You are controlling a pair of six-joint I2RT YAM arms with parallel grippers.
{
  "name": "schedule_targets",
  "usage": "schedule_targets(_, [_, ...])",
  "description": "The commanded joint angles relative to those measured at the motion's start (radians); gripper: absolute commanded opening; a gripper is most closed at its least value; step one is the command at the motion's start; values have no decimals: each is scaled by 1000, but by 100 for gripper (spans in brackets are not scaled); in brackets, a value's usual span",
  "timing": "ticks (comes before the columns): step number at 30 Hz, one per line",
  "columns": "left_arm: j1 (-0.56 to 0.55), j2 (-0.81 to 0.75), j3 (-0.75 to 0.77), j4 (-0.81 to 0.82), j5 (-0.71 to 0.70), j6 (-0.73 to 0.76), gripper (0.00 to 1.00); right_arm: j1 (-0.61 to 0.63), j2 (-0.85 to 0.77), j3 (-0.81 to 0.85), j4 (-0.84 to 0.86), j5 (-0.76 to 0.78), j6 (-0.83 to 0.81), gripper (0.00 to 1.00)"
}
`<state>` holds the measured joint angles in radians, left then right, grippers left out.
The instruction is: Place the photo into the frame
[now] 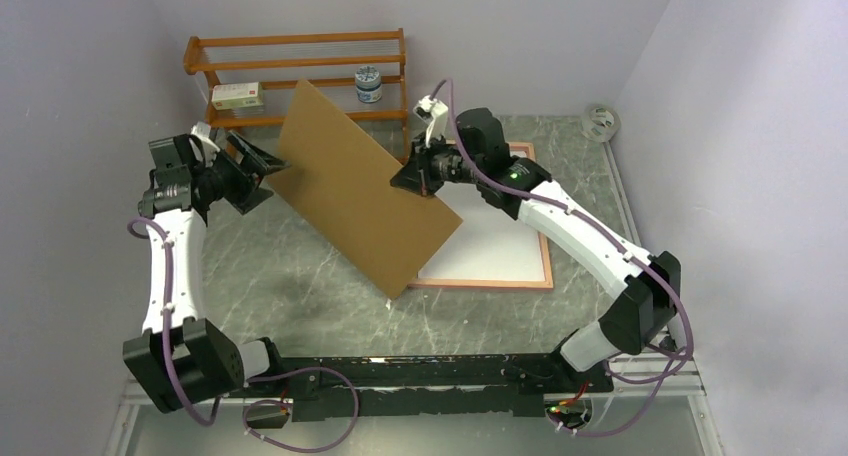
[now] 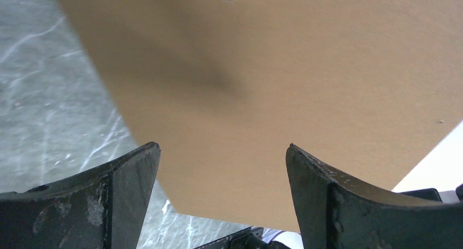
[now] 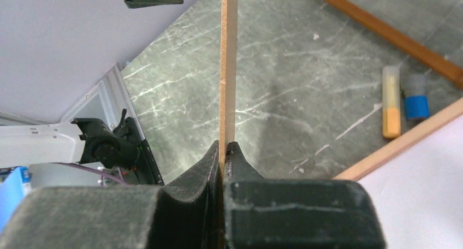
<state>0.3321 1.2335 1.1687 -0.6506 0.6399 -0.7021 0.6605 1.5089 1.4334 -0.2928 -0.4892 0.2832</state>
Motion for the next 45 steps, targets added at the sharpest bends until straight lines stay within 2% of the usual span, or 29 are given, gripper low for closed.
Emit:
schedule_targets(1, [-51,-90,93,55,1,-115,91,66,-24,91,96,125,-50,0])
schedule_targets(5, [-64,-161,101,58,-51,-178,94,112,19,138,92,209,-81,0])
schedule_targets(9, [-74,-213,59,130,-7,-186,94,176,84,216,32,299,-160,0])
schedule_targets(15, [-79,-237,55,100,17,-248,94,298,186,343,-62,477,-298,0])
schedule_targets(20, [-82,-229,120,-88,-74,-255,94,385,250,412,-91,583,-391,0])
schedule_targets(25, [-82,-210,153,-194,-118,-273,94,471,329,488,-139,680,-483,0])
schedule_targets(31, [-82,-164,264,-460,-254,-251,94,536,414,598,-197,754,-558,0])
schedule_targets(34, [-82,-160,269,-536,-291,-250,83,553,440,638,-214,765,-575,0])
schedule_targets(38, [-82,-161,249,-551,-287,-251,62,569,449,643,-211,761,-589,0])
schedule_targets(40, [-82,-152,246,-562,-286,-242,56,573,449,645,-210,756,-592,0])
schedule_targets(45, [-82,-116,242,-625,-293,-202,49,591,454,644,-210,747,-601,0])
